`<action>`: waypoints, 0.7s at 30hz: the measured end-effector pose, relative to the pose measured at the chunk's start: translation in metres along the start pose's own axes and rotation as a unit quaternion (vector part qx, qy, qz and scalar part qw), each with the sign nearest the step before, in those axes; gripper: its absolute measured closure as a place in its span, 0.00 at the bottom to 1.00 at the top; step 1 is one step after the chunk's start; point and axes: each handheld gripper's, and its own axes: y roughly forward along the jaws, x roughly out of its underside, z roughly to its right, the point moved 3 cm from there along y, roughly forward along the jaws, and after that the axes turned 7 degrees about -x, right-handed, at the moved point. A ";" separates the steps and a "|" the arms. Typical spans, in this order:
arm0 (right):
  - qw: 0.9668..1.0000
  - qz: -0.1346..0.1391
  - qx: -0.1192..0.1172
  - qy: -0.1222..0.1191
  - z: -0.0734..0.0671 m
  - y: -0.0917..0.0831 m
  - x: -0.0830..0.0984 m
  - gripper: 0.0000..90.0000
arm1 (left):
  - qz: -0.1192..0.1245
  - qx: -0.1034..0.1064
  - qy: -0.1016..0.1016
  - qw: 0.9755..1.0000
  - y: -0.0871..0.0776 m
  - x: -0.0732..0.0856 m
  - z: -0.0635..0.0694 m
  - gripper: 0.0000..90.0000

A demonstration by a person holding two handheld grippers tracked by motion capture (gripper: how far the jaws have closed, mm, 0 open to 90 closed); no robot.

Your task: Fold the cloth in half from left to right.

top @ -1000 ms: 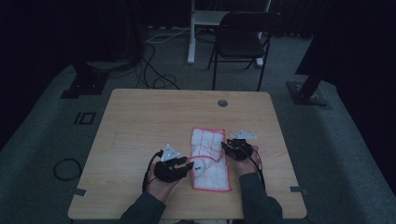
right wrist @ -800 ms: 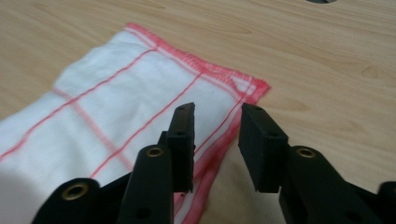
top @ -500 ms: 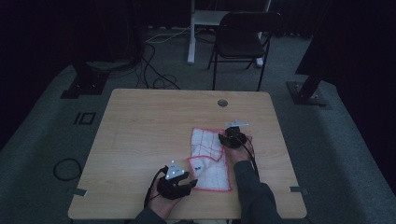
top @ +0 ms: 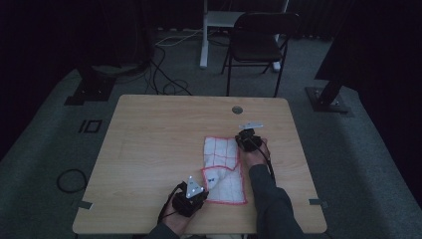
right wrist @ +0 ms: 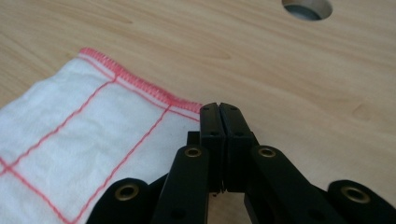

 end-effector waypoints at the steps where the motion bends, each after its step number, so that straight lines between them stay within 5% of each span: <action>1: 1.000 0.000 0.002 -0.002 0.001 0.000 -0.002 1.00 | 0.000 0.000 0.005 1.000 0.000 0.000 0.001 0.96; 7: 1.000 0.001 0.012 -0.018 0.005 0.005 -0.016 1.00 | -0.001 -0.004 0.048 0.999 0.001 0.001 0.012 0.96; 12: 1.000 -0.007 0.010 -0.026 0.006 0.007 -0.022 0.97 | -0.015 0.023 0.081 0.996 0.011 0.006 0.025 0.90; 16: 1.000 -0.003 0.007 -0.024 0.007 0.003 -0.022 0.86 | -0.006 0.040 0.067 0.997 0.010 0.004 0.024 0.83; 21: 1.000 0.002 -0.004 -0.028 0.006 -0.007 -0.016 0.82 | 0.018 0.014 0.042 0.999 0.000 -0.005 0.006 0.82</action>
